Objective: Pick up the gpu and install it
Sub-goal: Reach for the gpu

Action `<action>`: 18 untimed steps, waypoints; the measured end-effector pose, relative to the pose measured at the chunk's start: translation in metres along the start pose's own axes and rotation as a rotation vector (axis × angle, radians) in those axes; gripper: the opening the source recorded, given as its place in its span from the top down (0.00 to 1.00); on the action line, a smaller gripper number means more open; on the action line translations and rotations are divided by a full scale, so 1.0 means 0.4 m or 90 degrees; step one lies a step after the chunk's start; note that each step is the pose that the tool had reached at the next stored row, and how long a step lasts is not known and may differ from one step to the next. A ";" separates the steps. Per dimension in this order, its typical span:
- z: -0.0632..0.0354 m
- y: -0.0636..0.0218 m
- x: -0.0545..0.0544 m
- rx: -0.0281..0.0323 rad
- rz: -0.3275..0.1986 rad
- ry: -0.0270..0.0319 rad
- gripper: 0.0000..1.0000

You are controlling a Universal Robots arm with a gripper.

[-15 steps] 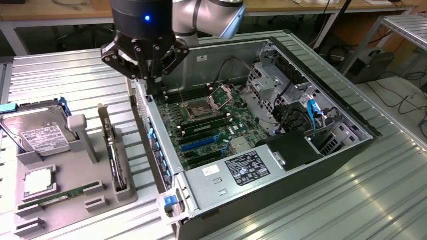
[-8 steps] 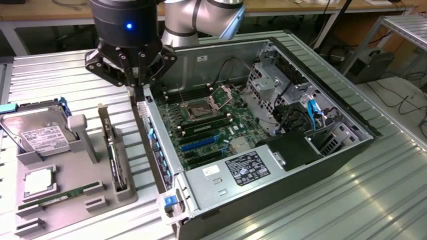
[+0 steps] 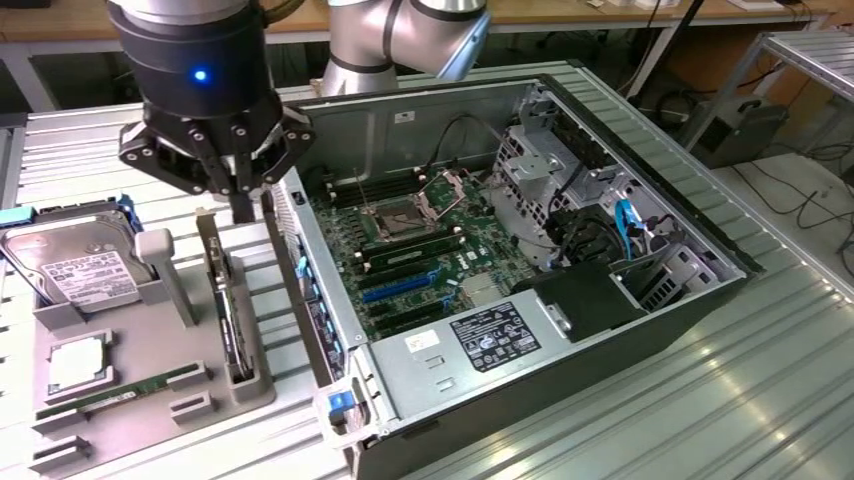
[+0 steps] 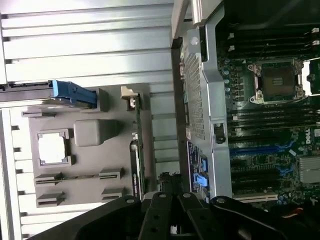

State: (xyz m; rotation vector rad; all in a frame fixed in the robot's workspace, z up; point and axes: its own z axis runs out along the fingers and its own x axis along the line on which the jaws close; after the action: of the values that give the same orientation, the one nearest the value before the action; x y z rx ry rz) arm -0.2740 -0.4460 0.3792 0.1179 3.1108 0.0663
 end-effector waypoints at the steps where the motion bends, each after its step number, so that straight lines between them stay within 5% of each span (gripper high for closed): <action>1: 0.001 -0.003 0.009 0.0001 0.000 0.0000 0.89; 6: 0.013 -0.011 0.067 0.0012 0.000 -0.0001 0.89; 18: 0.013 -0.011 0.069 0.0014 0.000 -0.0001 0.89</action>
State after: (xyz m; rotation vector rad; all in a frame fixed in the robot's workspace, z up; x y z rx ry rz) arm -0.3015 -0.4483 0.3729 0.1178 3.1108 0.0629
